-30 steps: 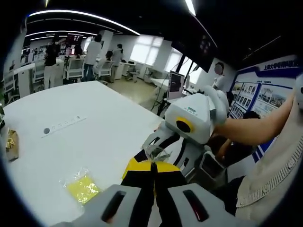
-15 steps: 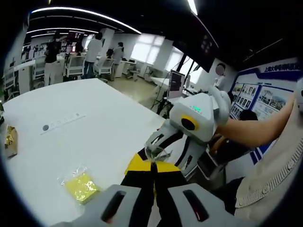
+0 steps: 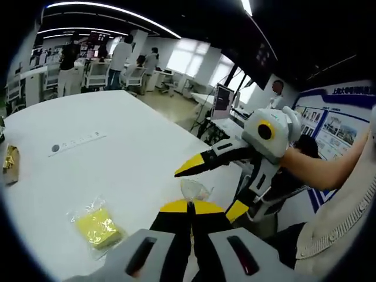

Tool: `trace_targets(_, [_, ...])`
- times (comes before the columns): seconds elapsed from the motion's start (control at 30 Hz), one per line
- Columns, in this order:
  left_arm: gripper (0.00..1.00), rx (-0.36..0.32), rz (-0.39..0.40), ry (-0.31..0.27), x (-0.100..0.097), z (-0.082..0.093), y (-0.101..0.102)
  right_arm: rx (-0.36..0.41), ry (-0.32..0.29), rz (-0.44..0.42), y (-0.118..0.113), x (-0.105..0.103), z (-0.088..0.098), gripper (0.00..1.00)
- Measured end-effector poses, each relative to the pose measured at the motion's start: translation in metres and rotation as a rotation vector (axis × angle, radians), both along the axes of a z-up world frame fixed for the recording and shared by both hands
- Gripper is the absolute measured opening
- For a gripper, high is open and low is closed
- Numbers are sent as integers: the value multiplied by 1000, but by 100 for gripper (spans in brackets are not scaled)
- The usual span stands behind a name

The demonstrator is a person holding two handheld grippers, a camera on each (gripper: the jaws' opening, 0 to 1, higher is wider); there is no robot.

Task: Compare the silicone blocks by pressing each to a similar depth, holding the contact briefly, and releasing to observe deformation and rebound differences across the visible hardness samples.

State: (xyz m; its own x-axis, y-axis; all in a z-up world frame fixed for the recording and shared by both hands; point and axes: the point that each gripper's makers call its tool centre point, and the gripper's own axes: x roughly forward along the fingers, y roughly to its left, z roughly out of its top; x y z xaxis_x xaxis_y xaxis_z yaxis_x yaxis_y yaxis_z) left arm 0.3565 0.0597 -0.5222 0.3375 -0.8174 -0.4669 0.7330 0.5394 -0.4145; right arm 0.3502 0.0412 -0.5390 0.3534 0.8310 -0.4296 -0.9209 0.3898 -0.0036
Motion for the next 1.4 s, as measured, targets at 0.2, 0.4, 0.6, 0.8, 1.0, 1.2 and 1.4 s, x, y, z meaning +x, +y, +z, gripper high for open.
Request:
trace_targets(0.2, [0, -24, 22, 33, 5, -9, -7, 104, -1, -115, -27, -6, 18, 58])
trace_targets(0.4, [0, -53, 83, 65, 20, -28, -15, 142, 10, -303, -64, -5, 9, 69])
trace_targets(0.6, [0, -66, 127, 100, 38, -47, -25, 143, 37, -410, -88, -11, -10, 76])
trace_targets(0.8, [0, -76, 135, 130, 58, -63, -42, 161, 54, -481, -110, -16, -15, 74])
trace_targets(1.0, [0, -105, 154, 172, 76, -77, -55, 155, 77, -514, -122, -20, -19, 75])
trace_targets(1.2, [0, -172, 205, 258, 90, -96, -67, 138, 110, -522, -126, -24, -29, 74])
trace_targets(1.4, [0, -211, 283, 297, 113, -110, -63, 128, 160, -502, -122, -25, -39, 71])
